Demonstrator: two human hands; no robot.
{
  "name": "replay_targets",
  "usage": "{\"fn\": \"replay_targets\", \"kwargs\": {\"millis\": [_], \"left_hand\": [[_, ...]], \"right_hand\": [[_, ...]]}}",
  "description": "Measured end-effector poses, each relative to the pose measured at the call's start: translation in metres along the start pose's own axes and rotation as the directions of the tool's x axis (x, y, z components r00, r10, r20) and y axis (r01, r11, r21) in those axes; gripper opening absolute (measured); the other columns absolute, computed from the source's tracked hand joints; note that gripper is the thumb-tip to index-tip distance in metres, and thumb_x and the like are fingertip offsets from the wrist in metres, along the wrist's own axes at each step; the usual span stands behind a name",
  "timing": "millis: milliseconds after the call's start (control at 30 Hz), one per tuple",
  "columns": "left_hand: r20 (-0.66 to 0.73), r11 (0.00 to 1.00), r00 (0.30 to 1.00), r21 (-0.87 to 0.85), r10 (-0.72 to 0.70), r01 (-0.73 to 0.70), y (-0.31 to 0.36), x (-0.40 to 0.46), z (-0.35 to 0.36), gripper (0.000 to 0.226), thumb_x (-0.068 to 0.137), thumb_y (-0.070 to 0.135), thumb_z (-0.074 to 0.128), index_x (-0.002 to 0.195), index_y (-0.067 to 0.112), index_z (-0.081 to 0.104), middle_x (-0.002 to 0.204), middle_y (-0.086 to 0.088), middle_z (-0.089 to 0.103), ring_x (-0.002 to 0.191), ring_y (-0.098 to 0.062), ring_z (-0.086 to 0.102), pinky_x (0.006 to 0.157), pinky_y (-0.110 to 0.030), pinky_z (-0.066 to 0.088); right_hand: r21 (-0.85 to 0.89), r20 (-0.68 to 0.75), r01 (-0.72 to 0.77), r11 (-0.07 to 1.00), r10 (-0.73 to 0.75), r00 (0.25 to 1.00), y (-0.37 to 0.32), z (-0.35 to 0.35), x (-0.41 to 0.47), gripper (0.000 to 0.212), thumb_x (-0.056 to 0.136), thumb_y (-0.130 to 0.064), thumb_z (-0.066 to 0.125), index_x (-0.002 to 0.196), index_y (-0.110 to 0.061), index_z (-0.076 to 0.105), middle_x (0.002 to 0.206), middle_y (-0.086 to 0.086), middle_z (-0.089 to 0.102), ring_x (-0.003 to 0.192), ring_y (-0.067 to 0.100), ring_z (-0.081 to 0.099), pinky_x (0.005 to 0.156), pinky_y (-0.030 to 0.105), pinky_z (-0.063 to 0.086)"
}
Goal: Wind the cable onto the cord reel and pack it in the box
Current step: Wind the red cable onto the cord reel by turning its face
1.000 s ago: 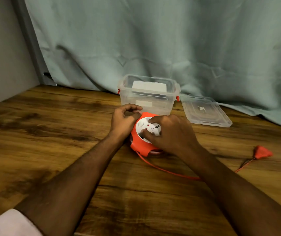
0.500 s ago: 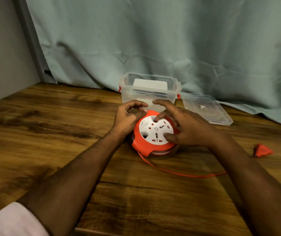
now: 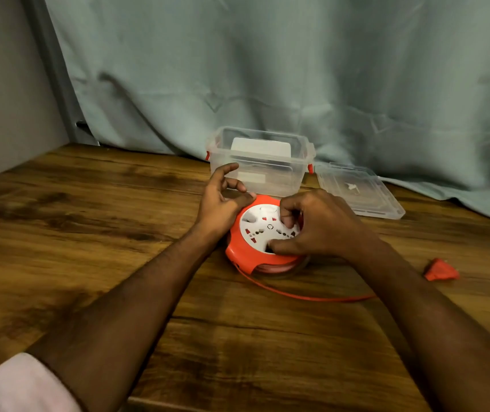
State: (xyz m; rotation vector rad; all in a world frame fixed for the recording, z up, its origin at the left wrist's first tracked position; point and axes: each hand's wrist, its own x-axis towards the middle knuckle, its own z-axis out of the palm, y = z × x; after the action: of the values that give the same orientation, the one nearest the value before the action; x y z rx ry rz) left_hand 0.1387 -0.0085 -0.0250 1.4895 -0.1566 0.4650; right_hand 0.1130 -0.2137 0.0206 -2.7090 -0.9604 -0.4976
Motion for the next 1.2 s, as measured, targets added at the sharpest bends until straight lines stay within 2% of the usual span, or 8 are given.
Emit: {"fn": "replay_targets", "kwargs": {"millis": [100,300,433,600,733,900,1033,1200], "left_hand": [[0.003,1.0,1.0,0.015,0.004,-0.004,0.0,0.0,-0.001,0.062,0.079,-0.009,0.073,0.135,0.009,0.052,0.089,-0.009,0.06,0.091,-0.02,0.061,0.094,-0.038,0.052],[0.043,1.0,0.999,-0.023,-0.019,0.02,-0.002,0.001,-0.001,0.047,0.082,-0.009,0.071,0.125,0.006,0.061,0.086,-0.004,0.06,0.085,-0.013,0.062,0.085,-0.029,0.054],[0.081,0.996,0.995,-0.072,-0.053,0.059,-0.001,0.002,-0.004,0.043,0.084,-0.008,0.07,0.125,0.002,0.061,0.089,-0.013,0.071,0.088,-0.022,0.069,0.085,-0.033,0.057],[0.145,0.987,0.985,-0.116,-0.093,0.11,0.002,-0.001,-0.003,0.04,0.08,-0.008,0.073,0.119,-0.001,0.064,0.088,-0.018,0.074,0.087,-0.03,0.07,0.086,-0.043,0.057],[0.167,0.99,0.98,-0.082,-0.103,0.118,0.003,-0.002,-0.004,0.038,0.08,-0.008,0.072,0.116,0.0,0.065,0.087,-0.018,0.075,0.079,-0.028,0.073,0.075,-0.038,0.06],[0.194,0.986,0.972,-0.075,-0.133,0.15,0.005,-0.004,-0.004,0.039,0.077,-0.002,0.078,0.114,0.007,0.068,0.091,-0.018,0.078,0.08,-0.031,0.076,0.07,-0.039,0.06],[0.178,0.985,0.974,-0.075,-0.138,0.154,0.006,-0.005,-0.002,0.042,0.077,0.0,0.079,0.117,0.009,0.067,0.093,-0.019,0.078,0.085,-0.039,0.075,0.076,-0.047,0.062],[0.152,0.983,0.978,-0.096,-0.142,0.157,0.005,-0.006,0.001,0.044,0.076,-0.002,0.079,0.117,0.008,0.067,0.092,-0.019,0.078,0.081,-0.034,0.076,0.072,-0.041,0.061]], "right_hand": [[0.014,-0.043,-0.081,0.997,0.082,0.996,-0.01,0.009,0.001,0.062,0.057,-0.074,0.074,0.05,-0.021,0.045,0.049,-0.009,0.046,0.055,0.008,0.048,0.055,0.027,0.034],[0.001,-0.132,-0.117,0.993,0.117,0.984,-0.023,0.017,0.002,0.063,0.067,-0.077,0.07,0.047,-0.024,0.042,0.048,-0.014,0.04,0.056,0.006,0.045,0.062,0.03,0.045],[0.194,-0.139,0.072,0.978,-0.045,0.989,-0.014,0.007,-0.001,0.015,0.073,-0.035,0.075,0.082,-0.029,0.065,0.067,-0.02,0.057,0.061,0.001,0.054,0.058,0.028,0.044],[0.352,0.103,0.084,0.932,-0.128,0.986,0.007,-0.001,0.0,0.058,0.067,-0.007,0.075,0.118,-0.032,0.066,0.093,-0.037,0.061,0.073,-0.015,0.057,0.054,0.01,0.042],[0.362,0.194,0.013,0.932,-0.089,0.977,0.009,-0.007,0.0,0.091,0.068,-0.016,0.082,0.144,-0.047,0.043,0.119,-0.023,0.065,0.083,-0.006,0.065,0.062,0.022,0.056],[0.297,0.218,0.022,0.955,-0.091,0.972,0.004,-0.015,-0.003,0.127,0.062,-0.029,0.089,0.15,-0.065,0.004,0.11,-0.027,0.068,0.084,-0.013,0.06,0.062,0.022,0.051],[0.245,0.156,0.063,0.967,-0.103,0.982,0.002,-0.016,-0.003,0.123,0.057,-0.039,0.089,0.149,-0.061,0.011,0.101,-0.023,0.067,0.084,-0.004,0.063,0.06,0.024,0.051],[0.118,0.081,0.042,0.992,-0.052,0.995,-0.004,-0.012,-0.005,0.083,0.051,-0.068,0.082,0.121,-0.05,0.041,0.075,-0.019,0.065,0.072,0.002,0.061,0.056,0.027,0.046]]}}
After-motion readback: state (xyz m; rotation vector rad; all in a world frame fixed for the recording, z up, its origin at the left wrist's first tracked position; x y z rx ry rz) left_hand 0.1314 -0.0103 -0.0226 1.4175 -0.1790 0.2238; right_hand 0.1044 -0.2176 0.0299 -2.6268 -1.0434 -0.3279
